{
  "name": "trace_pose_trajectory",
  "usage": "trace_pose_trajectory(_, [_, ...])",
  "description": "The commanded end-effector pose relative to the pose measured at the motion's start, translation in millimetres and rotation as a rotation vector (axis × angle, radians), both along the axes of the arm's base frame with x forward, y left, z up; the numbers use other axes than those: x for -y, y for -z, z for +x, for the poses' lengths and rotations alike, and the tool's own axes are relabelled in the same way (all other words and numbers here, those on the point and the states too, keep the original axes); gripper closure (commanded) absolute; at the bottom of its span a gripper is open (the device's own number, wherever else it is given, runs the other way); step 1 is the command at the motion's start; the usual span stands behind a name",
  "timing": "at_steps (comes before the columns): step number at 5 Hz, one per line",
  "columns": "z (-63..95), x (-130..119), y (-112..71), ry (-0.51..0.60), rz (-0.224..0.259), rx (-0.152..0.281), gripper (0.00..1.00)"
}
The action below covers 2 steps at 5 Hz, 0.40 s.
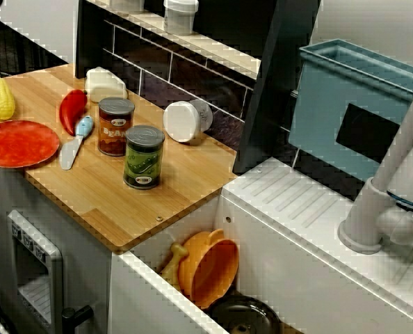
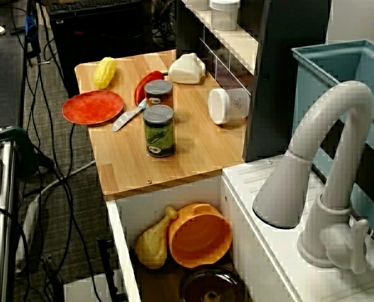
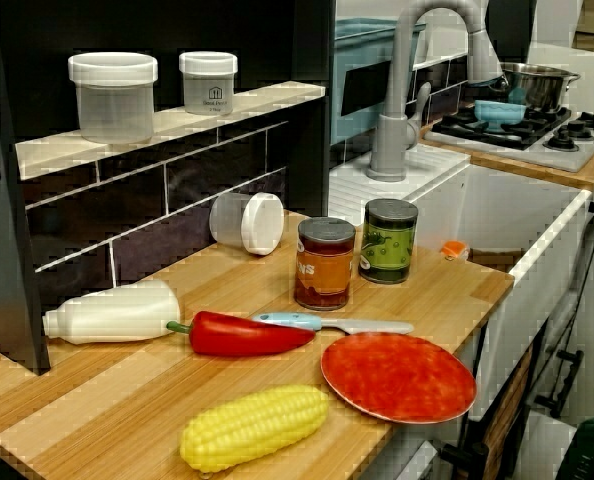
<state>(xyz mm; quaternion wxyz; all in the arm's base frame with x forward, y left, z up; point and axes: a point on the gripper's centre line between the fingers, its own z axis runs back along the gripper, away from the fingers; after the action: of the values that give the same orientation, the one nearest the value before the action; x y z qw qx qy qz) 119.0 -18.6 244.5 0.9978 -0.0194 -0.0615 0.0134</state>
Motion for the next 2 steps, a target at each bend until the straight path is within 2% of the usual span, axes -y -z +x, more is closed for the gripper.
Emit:
trace_pose_trajectory(1, [0.0,0.0,0.0,0.0,0.0,0.0,0.0])
trace_pose_trajectory(2, [3.0,4.2,-3.0,0.032,0.042,0.061,0.0])
